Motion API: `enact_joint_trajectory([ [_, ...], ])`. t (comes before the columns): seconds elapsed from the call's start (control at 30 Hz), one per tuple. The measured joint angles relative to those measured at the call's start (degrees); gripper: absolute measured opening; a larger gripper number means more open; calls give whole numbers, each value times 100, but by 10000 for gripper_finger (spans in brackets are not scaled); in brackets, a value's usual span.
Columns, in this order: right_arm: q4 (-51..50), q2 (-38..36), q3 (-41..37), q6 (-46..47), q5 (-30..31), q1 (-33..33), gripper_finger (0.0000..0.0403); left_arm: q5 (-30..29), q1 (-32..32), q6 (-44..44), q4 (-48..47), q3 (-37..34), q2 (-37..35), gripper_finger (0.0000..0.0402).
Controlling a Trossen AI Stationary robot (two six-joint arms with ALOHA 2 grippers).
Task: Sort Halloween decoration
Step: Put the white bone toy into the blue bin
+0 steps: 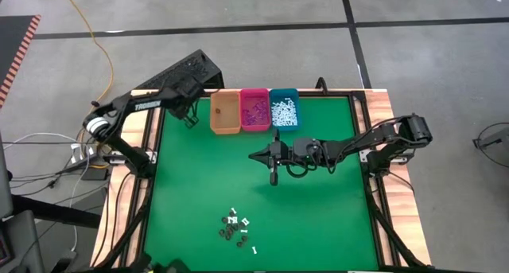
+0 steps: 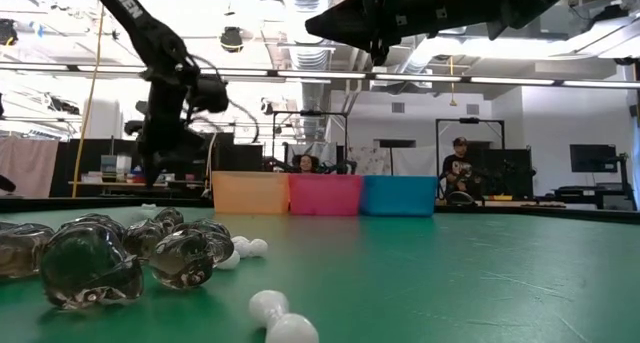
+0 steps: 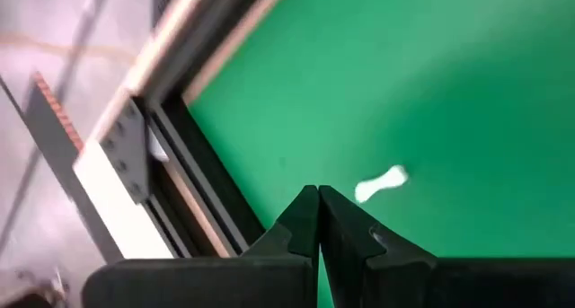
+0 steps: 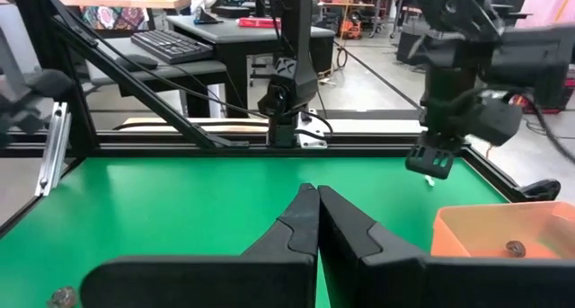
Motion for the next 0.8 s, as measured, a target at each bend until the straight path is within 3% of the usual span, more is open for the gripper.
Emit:
enact_joint_trajectory([
  [0.33, 2, 0, 1, -6, 0, -70, 31, 309, 414, 332, 523, -18, 534, 0],
  [0.57, 4, 0, -1, -3, -1, -44, 31, 650, 321, 239, 109, -18, 651, 0],
  [0.8, 41, 0, 0, 42, -1, -17, 31, 1777, -66, 120, -464, -17, 632, 0],
])
